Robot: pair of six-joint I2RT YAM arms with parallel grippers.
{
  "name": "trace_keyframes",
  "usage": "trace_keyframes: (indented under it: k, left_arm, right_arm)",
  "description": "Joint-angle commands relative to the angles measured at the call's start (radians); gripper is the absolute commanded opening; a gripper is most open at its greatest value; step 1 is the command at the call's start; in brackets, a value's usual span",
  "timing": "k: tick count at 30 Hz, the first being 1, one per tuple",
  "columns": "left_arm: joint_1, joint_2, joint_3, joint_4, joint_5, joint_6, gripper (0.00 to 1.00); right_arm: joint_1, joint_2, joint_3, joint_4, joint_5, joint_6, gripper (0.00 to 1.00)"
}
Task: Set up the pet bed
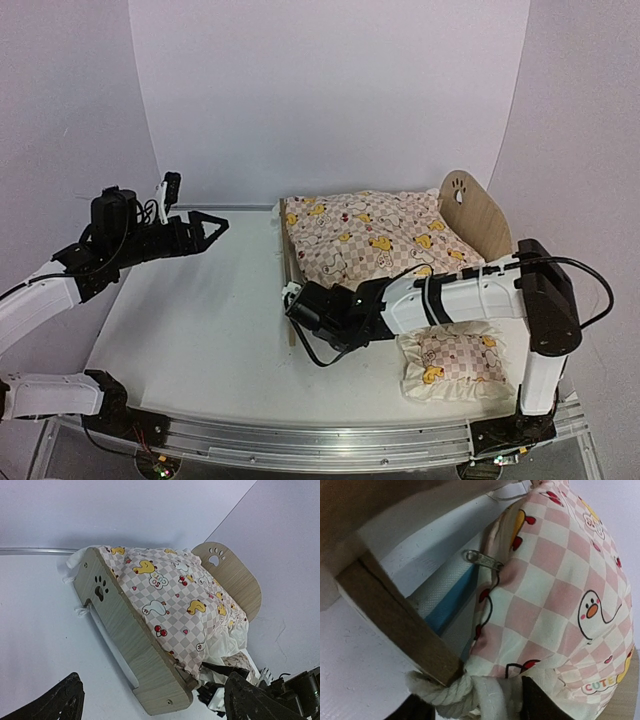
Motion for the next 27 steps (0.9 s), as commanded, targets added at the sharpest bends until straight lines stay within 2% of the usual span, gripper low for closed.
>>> trace_keyframes:
  k: [1, 5, 6, 10, 12, 15, 19, 20, 23, 27]
  left_arm:
    - [-0.001, -0.017, -0.018, 0.014, 0.043, -0.024, 0.98]
    - [0.0, 0.004, -0.028, 0.031, 0.095, -0.039, 0.96]
    - [-0.002, 0.01, -0.035, 0.04, 0.116, -0.04, 0.96]
    - [-0.009, 0.029, -0.071, 0.119, 0.213, -0.055, 0.91]
    - [-0.037, 0.029, -0.091, 0.163, 0.22, -0.058, 0.89]
    - [-0.144, 0.043, -0.095, 0.226, 0.181, -0.037, 0.84]
    - [-0.307, 0.111, -0.086, 0.343, 0.15, -0.01, 0.76]
    - [-0.352, 0.159, -0.106, 0.453, 0.156, -0.008, 0.77]
    - [-0.386, 0.243, -0.107, 0.584, 0.183, -0.013, 0.81]
    - [-0.427, 0.373, -0.063, 0.67, 0.177, 0.002, 0.82]
  right_arm:
    - [0.005, -0.109, -0.033, 0.059, -0.007, 0.042, 0.4]
    - [0.004, -0.15, -0.051, 0.076, -0.06, 0.056, 0.03]
    - [0.004, -0.161, -0.054, 0.077, -0.068, 0.059, 0.0]
    - [0.004, -0.257, -0.072, 0.081, -0.148, 0.077, 0.0]
    - [-0.011, -0.305, -0.081, 0.081, -0.247, 0.086, 0.0]
    - [-0.063, -0.351, -0.084, 0.082, -0.453, 0.108, 0.0]
    - [-0.144, -0.39, -0.103, 0.107, -0.655, 0.131, 0.0]
    - [-0.193, -0.412, -0.121, 0.124, -0.771, 0.131, 0.0]
    - [-0.246, -0.436, -0.144, 0.141, -0.898, 0.131, 0.0]
    - [-0.296, -0.447, -0.122, 0.147, -1.04, 0.166, 0.0]
